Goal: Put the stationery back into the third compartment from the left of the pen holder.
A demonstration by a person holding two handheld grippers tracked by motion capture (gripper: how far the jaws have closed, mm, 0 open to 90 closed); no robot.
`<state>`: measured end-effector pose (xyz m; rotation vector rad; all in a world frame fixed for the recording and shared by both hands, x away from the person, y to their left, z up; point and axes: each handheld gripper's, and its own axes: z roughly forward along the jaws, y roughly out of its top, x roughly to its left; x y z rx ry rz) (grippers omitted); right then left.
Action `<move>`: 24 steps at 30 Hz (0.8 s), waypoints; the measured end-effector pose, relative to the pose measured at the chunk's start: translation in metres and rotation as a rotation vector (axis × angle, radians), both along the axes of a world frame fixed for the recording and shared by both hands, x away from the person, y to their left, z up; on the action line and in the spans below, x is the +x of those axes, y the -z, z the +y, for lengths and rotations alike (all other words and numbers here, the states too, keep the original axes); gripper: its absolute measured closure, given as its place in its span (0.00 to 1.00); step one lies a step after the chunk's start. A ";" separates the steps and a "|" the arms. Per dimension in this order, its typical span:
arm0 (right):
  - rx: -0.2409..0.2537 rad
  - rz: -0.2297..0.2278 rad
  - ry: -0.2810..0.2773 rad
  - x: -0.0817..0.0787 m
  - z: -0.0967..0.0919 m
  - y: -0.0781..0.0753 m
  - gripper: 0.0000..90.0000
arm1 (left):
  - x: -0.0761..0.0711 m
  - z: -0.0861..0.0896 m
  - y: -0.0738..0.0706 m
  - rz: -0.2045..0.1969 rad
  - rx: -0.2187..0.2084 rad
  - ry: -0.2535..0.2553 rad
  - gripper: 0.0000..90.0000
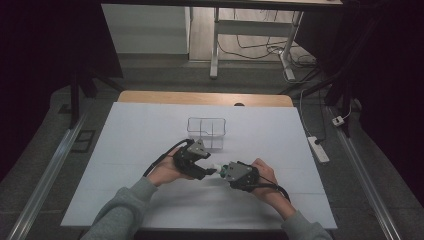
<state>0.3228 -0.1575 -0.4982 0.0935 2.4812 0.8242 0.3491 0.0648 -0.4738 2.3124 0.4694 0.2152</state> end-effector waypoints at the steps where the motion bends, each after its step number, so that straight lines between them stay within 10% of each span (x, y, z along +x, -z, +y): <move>1: 0.020 0.011 0.012 0.000 -0.001 0.000 0.73 | 0.000 0.002 0.000 -0.006 -0.005 -0.014 0.38; 24: 0.192 0.099 0.141 0.012 -0.020 -0.005 0.73 | -0.026 0.075 0.007 -0.035 -0.079 -0.254 0.33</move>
